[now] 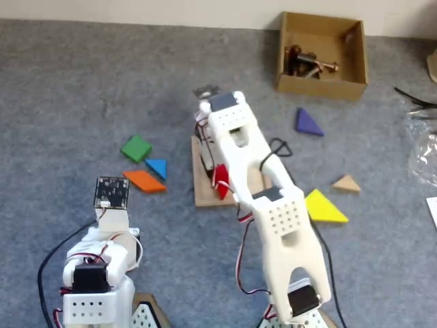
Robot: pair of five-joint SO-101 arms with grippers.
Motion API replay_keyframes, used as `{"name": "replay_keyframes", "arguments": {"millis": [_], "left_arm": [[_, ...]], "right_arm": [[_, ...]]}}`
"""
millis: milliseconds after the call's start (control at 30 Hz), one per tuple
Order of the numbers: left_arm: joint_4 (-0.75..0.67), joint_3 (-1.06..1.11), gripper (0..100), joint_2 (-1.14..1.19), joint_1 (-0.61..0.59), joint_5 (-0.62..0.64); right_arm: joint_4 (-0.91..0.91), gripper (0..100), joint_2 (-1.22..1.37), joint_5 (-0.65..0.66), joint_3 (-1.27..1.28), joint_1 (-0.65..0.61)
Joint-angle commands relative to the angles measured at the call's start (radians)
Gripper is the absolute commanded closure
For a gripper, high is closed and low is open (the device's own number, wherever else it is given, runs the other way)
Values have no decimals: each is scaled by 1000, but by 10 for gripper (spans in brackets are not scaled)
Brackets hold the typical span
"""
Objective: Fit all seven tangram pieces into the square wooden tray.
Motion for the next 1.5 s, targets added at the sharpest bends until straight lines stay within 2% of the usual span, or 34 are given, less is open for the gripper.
{"name": "replay_keyframes", "arguments": {"millis": [0, 167, 467, 933, 1200, 1467], "left_arm": [[8, 22, 993, -5, -12, -6], [8, 22, 993, -5, -12, -6], [8, 22, 993, -5, -12, -6], [8, 22, 993, -5, -12, -6], [8, 22, 993, -5, -12, -6], [8, 22, 993, -5, -12, -6]], "right_arm": [[5, 829, 2, 15, -39, -50], [12, 766, 2, 15, -74, -73], [134, 656, 4, 14, -246, -68], [176, 654, -56, 8, -295, -5], [171, 848, -165, 12, -182, 41], [173, 990, -171, 12, -119, 71]]}}
